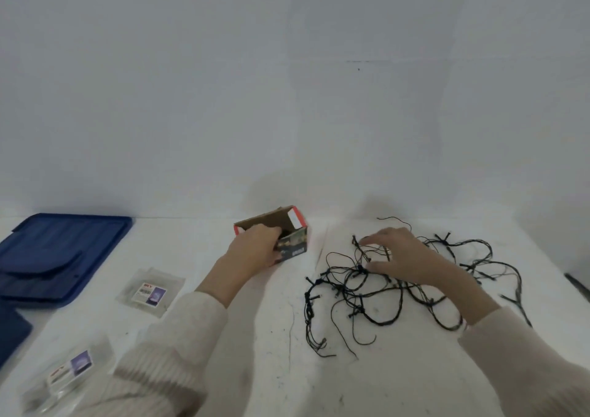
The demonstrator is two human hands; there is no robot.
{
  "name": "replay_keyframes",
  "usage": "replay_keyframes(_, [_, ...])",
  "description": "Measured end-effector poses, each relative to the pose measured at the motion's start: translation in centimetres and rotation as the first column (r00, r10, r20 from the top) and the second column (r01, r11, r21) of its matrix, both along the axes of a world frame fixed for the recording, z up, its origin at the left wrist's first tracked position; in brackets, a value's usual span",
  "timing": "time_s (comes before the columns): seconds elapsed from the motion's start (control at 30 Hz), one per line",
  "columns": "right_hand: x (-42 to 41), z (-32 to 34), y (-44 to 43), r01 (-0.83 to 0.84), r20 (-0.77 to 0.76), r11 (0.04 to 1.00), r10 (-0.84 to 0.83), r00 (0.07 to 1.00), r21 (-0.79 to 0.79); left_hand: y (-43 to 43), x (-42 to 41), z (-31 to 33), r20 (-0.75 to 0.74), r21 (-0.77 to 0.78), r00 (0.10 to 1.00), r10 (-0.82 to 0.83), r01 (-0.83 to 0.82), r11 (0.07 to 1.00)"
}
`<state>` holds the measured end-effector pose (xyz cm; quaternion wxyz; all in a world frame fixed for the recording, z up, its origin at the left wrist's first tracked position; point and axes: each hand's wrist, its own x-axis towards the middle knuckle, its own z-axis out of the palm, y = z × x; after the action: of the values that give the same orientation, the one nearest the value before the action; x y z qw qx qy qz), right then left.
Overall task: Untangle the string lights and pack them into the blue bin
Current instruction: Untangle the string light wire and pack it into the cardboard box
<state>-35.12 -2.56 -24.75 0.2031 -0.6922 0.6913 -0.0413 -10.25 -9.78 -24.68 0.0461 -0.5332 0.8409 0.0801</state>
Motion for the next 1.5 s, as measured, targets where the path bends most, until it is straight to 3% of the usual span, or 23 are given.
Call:
replay_keyframes(0.07, [-1.3,-0.8,1.4,0.047,-0.193,0.979,-0.008,0.981,0.199,0.6,-0.4,1.1,-0.131,-0.064,0.991,0.027,-0.036,0.997])
replay_keyframes(0.13, [-1.8,-1.9,2.6,0.104,-0.211,0.972,-0.059,0.976,0.212,2.1,-1.6,2.3,-0.282,-0.194,0.959,-0.012,-0.045,0.980])
replay_keyframes(0.2, [-1.5,-3.0,3.7,0.106,-0.205,0.990,-0.084,0.975,0.097,3.8,-3.3,2.9,-0.363,-0.242,0.925,-0.109,0.020,0.970])
replay_keyframes(0.3, [-0.5,-3.4,4.7,0.072,-0.211,0.989,-0.099,0.972,-0.133,6.2,-5.9,2.9,-0.411,-0.110,0.893,-0.185,0.153,0.982])
replay_keyframes(0.33, [-0.2,-2.9,5.0,0.088,-0.145,0.981,-0.114,0.983,-0.172,7.0,-6.6,2.9,-0.442,-0.048,0.878,-0.187,0.185,0.982])
replay_keyframes(0.4, [0.2,-0.6,5.4,0.155,0.135,0.966,-0.129,0.983,-0.206,8.0,-7.5,3.2,-0.505,0.067,0.844,-0.178,0.243,0.968])
replay_keyframes(0.47, [0.5,3.4,6.0,0.196,0.425,0.950,-0.078,0.902,-0.242,8.2,-7.9,4.3,-0.543,0.164,0.826,-0.152,0.282,0.945])
replay_keyframes(0.53, [0.8,8.3,6.6,0.211,0.608,0.926,0.025,0.793,-0.314,8.2,-7.9,6.5,-0.638,0.202,0.763,-0.104,0.296,0.934])
replay_keyframes(0.7, [1.5,19.0,7.1,0.229,0.842,0.893,0.240,0.483,-0.386,9.0,-6.9,14.9,-0.900,0.097,0.435,-0.031,0.268,0.958])
replay_keyframes(0.77, [1.4,22.2,7.0,0.187,0.883,0.921,0.246,0.400,-0.342,9.1,-6.4,18.2,-0.976,0.077,0.217,0.014,0.283,0.956])
replay_keyframes(0.8, [1.2,23.4,6.9,0.148,0.872,0.932,0.241,0.426,-0.330,9.1,-6.0,19.8,-0.994,0.069,0.102,0.041,0.296,0.953])
replay_keyframes(0.83, [1.0,24.4,6.7,0.101,0.823,0.937,0.236,0.517,-0.333,9.0,-5.7,21.2,-0.998,0.061,0.018,0.058,0.299,0.952])
replay_keyframes(0.9, [0.6,25.8,6.4,0.049,0.650,0.932,0.211,0.730,-0.358,8.8,-4.7,23.6,-0.995,0.048,-0.072,0.070,0.277,0.960])
replay_keyframes(0.93, [0.4,26.4,6.2,0.065,0.600,0.927,0.185,0.778,-0.370,8.5,-4.1,24.6,-0.993,0.046,-0.094,0.073,0.257,0.965])
replay_keyframes(1.07, [-1.6,28.4,6.1,0.133,0.650,0.934,0.123,0.750,-0.331,7.2,-1.9,26.9,-0.996,0.053,-0.067,0.064,0.145,0.988])
replay_keyframes(1.23, [-3.1,29.6,6.1,0.056,0.538,0.950,0.124,0.833,-0.306,6.5,-0.8,28.0,-0.998,0.046,-0.041,0.050,0.093,0.995])
replay_keyframes(1.3, [-3.6,30.0,6.1,0.054,0.615,0.955,0.143,0.776,-0.291,6.4,-0.6,28.1,-0.999,0.036,-0.013,0.037,0.081,0.996])
replay_keyframes(1.4, [-4.0,30.2,6.0,0.050,0.703,0.965,0.152,0.694,-0.258,6.2,-0.1,28.4,-0.993,0.050,-0.106,0.058,0.080,0.996])
replay_keyframes(1.5, [-4.7,29.7,6.1,0.029,0.668,0.980,0.113,0.735,-0.197,5.6,1.2,29.0,-0.958,0.090,-0.268,0.098,0.044,0.995])
